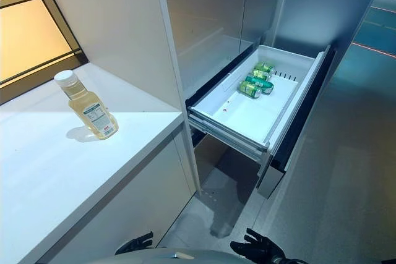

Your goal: Put drinks into fridge and close the fridge

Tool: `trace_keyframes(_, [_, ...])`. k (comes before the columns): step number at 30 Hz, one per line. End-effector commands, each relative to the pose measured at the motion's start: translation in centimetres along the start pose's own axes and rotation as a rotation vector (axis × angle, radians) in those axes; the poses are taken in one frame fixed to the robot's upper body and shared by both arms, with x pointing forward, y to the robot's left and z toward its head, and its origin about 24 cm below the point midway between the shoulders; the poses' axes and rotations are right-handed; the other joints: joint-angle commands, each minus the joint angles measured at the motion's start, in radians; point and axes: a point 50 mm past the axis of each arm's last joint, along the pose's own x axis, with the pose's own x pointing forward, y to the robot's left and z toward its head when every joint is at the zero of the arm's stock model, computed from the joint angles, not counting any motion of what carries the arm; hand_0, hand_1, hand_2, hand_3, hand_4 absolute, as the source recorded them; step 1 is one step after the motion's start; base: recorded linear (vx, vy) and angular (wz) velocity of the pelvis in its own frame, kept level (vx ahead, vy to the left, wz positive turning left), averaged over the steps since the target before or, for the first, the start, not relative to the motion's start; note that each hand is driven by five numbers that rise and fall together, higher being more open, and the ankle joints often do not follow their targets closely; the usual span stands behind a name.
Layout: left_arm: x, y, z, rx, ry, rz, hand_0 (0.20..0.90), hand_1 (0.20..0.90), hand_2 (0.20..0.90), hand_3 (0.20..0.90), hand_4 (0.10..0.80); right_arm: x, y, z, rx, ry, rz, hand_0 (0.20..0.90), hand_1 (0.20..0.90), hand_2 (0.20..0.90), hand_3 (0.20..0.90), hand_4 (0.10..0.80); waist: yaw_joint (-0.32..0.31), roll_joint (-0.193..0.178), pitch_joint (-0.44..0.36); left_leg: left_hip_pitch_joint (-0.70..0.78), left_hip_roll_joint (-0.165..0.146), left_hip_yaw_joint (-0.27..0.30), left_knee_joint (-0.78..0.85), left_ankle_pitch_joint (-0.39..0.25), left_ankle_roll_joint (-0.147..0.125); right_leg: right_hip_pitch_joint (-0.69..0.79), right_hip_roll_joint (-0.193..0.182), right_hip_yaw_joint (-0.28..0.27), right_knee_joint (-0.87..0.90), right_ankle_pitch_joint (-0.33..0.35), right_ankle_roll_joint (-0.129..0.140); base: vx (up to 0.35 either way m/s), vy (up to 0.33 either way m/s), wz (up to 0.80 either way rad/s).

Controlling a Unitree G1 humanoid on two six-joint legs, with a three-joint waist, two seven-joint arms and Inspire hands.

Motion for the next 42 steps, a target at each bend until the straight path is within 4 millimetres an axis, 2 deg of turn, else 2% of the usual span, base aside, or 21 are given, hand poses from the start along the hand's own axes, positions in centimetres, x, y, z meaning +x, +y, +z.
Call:
trace_keyframes(1, [0.7, -0.9, 1.9, 0.002, -0.047, -0.043, 0.9, 0.9, 0.9, 0.9, 0.8, 0.6, 0.4, 2.6, -0.056, -0.056, 0.029, 0.9, 0.9, 0.9, 0.9, 0.8, 0.01, 0.01, 0.018, -0.011, -0.011, 0.067, 0.019, -0.061, 0.001, -0.02, -0.043, -0.048, 0.072, -0.037, 0.083, 0.0, 0.0, 0.0])
trace_keyframes(10, [0.7, -0.5, 2.3, -0.006, -0.064, -0.005, 0.9, 0.9, 0.9, 0.9, 0.8, 0.6, 0.4, 2.6, -0.069, -0.049, 0.028, 0.9, 0.9, 0.9, 0.9, 0.8, 0.008, 0.009, 0.019, -0.01, -0.01, 0.07, 0.018, -0.061, 0.0, -0.021, -0.041, -0.048, 0.072, -0.038, 0.082, 0.0, 0.0, 0.0])
trace_keyframes(14, [0.7, -0.7, 2.7, -0.013, -0.102, -0.041, 0.9, 0.9, 0.9, 0.9, 0.8, 0.7, 0.4, 2.7, -0.074, -0.044, 0.025, 0.9, 0.9, 0.9, 0.9, 0.8, 0.007, 0.009, 0.021, -0.008, -0.009, 0.071, 0.018, -0.061, -0.001, -0.018, -0.042, -0.048, 0.071, -0.037, 0.082, 0.0, 0.0, 0.0])
trace_keyframes(17, [0.7, -1.3, 3.8, -0.041, -0.141, -0.172, 0.9, 0.9, 0.9, 0.9, 0.8, 0.7, 0.3, 2.9, -0.081, -0.045, 0.025, 0.9, 0.9, 0.9, 0.9, 0.8, 0.005, 0.012, 0.023, -0.008, -0.009, 0.072, 0.016, -0.061, -0.003, -0.02, -0.042, -0.045, 0.073, -0.037, 0.083, 0.0, 0.0, 0.0])
trace_keyframes(18, [0.6, -2.5, 5.1, -0.101, -0.161, -0.376, 0.9, 0.9, 0.9, 0.9, 0.8, 0.7, 0.1, 3.3, -0.085, -0.051, 0.021, 0.9, 0.9, 0.9, 0.9, 0.8, 0.005, 0.016, 0.027, -0.01, -0.009, 0.07, 0.015, -0.06, -0.004, -0.025, -0.042, -0.044, 0.073, -0.035, 0.085, 0.0, 0.0, 0.0])
trace_keyframes(19, [0.6, -2.7, 5.4, -0.109, -0.165, -0.41, 0.9, 0.9, 0.9, 0.9, 0.8, 0.6, 0.1, 3.4, -0.086, -0.052, 0.021, 0.9, 0.9, 0.9, 0.9, 0.8, 0.005, 0.017, 0.028, -0.01, -0.009, 0.071, 0.015, -0.06, -0.004, -0.025, -0.042, -0.044, 0.073, -0.035, 0.085, -0.047, 0.031, 0.0])
trace_keyframes(20, [0.1, -3.8, 7.0, -0.156, -0.196, -0.601, 0.9, 0.9, 0.9, 0.9, 0.8, 0.5, -0.4, 4.0, -0.093, -0.057, 0.017, 0.9, 0.9, 0.9, 0.9, 0.8, 0.006, 0.023, 0.032, -0.013, -0.007, 0.072, 0.011, -0.058, -0.004, -0.029, -0.042, -0.043, 0.071, -0.032, 0.087, -0.035, 0.026, 0.0])
trace_keyframes(21, [-0.2, -4.1, 7.6, -0.166, -0.207, -0.679, 0.9, 0.9, 0.9, 0.9, 0.8, 0.5, -0.5, 4.2, -0.095, -0.058, 0.016, 0.9, 0.9, 0.9, 0.9, 0.8, 0.006, 0.025, 0.033, -0.013, -0.007, 0.073, 0.01, -0.058, -0.004, -0.03, -0.042, -0.042, 0.071, -0.03, 0.088, -0.039, 0.032, 0.01])
trace_keyframes(22, [-0.9, -4.8, 9.3, -0.18, -0.248, -0.819, 0.9, 0.9, 0.9, 0.9, 0.8, 0.4, -0.8, 4.6, -0.099, -0.06, 0.014, 0.9, 0.9, 0.9, 0.9, 0.8, 0.006, 0.03, 0.034, -0.014, -0.005, 0.074, 0.007, -0.056, -0.005, -0.034, -0.042, -0.04, 0.071, -0.028, 0.089, 0.0, 0.0, 0.0])
trace_keyframes(23, [-0.9, -4.7, 9.2, -0.18, -0.247, -0.819, 0.9, 0.9, 0.9, 0.9, 0.8, 0.4, -0.8, 4.6, -0.099, -0.06, 0.015, 0.9, 0.9, 0.9, 0.9, 0.8, 0.006, 0.03, 0.034, -0.014, -0.005, 0.075, 0.007, -0.056, -0.005, -0.034, -0.042, -0.04, 0.071, -0.028, 0.089, 0.0, 0.0, 0.0])
trace_keyframes(25, [-2.9, -5.7, 12.7, -0.176, -0.356, -1.091, 0.9, 0.9, 0.9, 0.9, 0.8, 0.3, -1.2, 5.0, -0.105, -0.062, 0.015, 0.9, 0.9, 0.9, 0.9, 0.8, 0.008, 0.035, 0.036, -0.018, -0.002, 0.073, 0.006, -0.055, -0.006, -0.041, -0.043, -0.036, 0.071, -0.024, 0.092, 0.0, 0.0, 0.0])
trace_keyframes(28, [-5.1, -6.6, 15.0, -0.055, -0.466, -1.332, 0.9, 0.9, 0.9, 0.9, 0.8, 0.1, -1.4, 4.8, -0.109, -0.065, 0.015, 0.9, 0.9, 0.9, 0.9, 0.8, 0.01, 0.038, 0.037, -0.022, -0.001, 0.069, 0.006, -0.055, -0.005, -0.046, -0.044, -0.031, 0.073, -0.02, 0.094, 0.0, 0.0, 0.0])
trace_keyframes(30, [-6.4, -7.0, 16.3, -0.002, -0.545, -1.432, 0.9, 0.9, 0.9, 0.9, 0.8, 0.1, -1.4, 4.7, -0.113, -0.067, 0.013, 0.9, 0.9, 0.9, 0.9, 0.8, 0.01, 0.039, 0.037, -0.022, -0.001, 0.067, 0.006, -0.057, -0.004, -0.045, -0.044, -0.027, 0.072, -0.02, 0.095, 0.0, 0.0, 0.0])
trace_keyframes(32, [-9.5, -8.0, 19.1, 0.056, -0.685, -1.627, 0.9, 0.9, 0.9, 0.9, 0.8, 0.1, -1.4, 4.3, -0.113, -0.07, 0.01, 0.9, 0.9, 0.9, 0.9, 0.8, 0.012, 0.042, 0.035, -0.022, -0.001, 0.062, 0.006, -0.062, -0.002, -0.044, -0.044, -0.023, 0.068, -0.019, 0.096, 0.0, 0.0, 0.0])
trace_keyframes(34, [-12.6, -9.0, 21.4, 0.036, -0.796, -1.79, 0.9, 0.9, 0.9, 0.9, 0.8, 0.1, -1.3, 4.0, -0.112, -0.069, 0.008, 0.9, 0.9, 0.9, 0.9, 0.8, 0.014, 0.041, 0.032, -0.02, -0.001, 0.058, 0.006, -0.067, 0.0, -0.043, -0.044, -0.02, 0.067, -0.019, 0.096, 0.0, 0.0, 0.0])
trace_keyframes(35, [-13.2, -9.1, 21.7, 0.025, -0.825, -1.827, 0.9, 0.9, 0.9, 0.9, 0.8, 0.1, -1.3, 3.9, -0.111, -0.068, 0.007, 0.9, 0.9, 0.9, 0.9, 0.8, 0.015, 0.041, 0.032, -0.02, -0.001, 0.057, 0.006, -0.068, 0.0, -0.042, -0.044, -0.02, 0.066, -0.019, 0.096, 0.0, 0.0, 0.0])
trace_keyframes(36, [-16.0, -9.8, 23.4, -0.008, -0.949, -1.943, 0.9, 0.9, 0.9, 0.9, 0.8, 0.2, -1.0, 3.6, -0.107, -0.066, 0.008, 0.9, 0.9, 0.9, 0.9, 0.8, 0.016, 0.038, 0.027, -0.018, -0.001, 0.055, 0.006, -0.073, 0.001, -0.039, -0.045, -0.017, 0.065, -0.021, 0.095, 0.0, 0.0, 0.0])
trace_keyframes(37, [-17.4, -10.0, 24.1, -0.036, -1.029, -2.009, 0.9, 0.9, 0.9, 0.9, 0.8, 0.2, -0.8, 3.3, -0.104, -0.064, 0.008, 0.9, 0.9, 0.9, 0.9, 0.8, 0.016, 0.035, 0.025, -0.017, 0.0, 0.054, 0.006, -0.076, 0.002, -0.038, -0.045, -0.015, 0.065, -0.022, 0.095, 0.033, -0.036, 0.01])
trace_keyframes(38, [-19.5, -10.2, 25.2, -0.066, -1.147, -2.046, 0.9, 0.9, 0.9, 0.9, 0.8, 0.4, -0.4, 3.1, -0.101, -0.061, 0.01, 0.9, 0.9, 0.9, 0.9, 0.8, 0.016, 0.031, 0.023, -0.014, 0.0, 0.052, 0.006, -0.078, 0.003, -0.036, -0.044, -0.014, 0.066, -0.023, 0.094, 0.033, -0.044, 0.0])
trace_keyframes(40, [-21.5, -9.7, 26.7, -0.17, -1.307, -2.029, 0.9, 0.9, 0.9, 0.9, 0.8, 0.5, 0.1, 2.7, -0.098, -0.057, 0.012, 0.9, 0.9, 0.9, 0.9, 0.8, 0.017, 0.026, 0.022, -0.012, 0.0, 0.048, 0.006, -0.08, 0.002, -0.034, -0.042, -0.012, 0.067, -0.025, 0.093, 0.026, -0.041, 0.01])
trace_keyframes(42, [-23.5, -7.8, 28.7, -0.295, -1.59, -1.758, 0.9, 0.9, 0.9, 0.9, 0.8, 0.7, 0.8, 2.2, -0.089, -0.053, 0.014, 0.9, 0.9, 0.9, 0.9, 0.8, 0.02, 0.018, 0.022, -0.007, -0.001, 0.039, 0.006, -0.083, 0.005, -0.027, -0.041, -0.013, 0.067, -0.029, 0.091, 0.019, -0.037, 0.01])
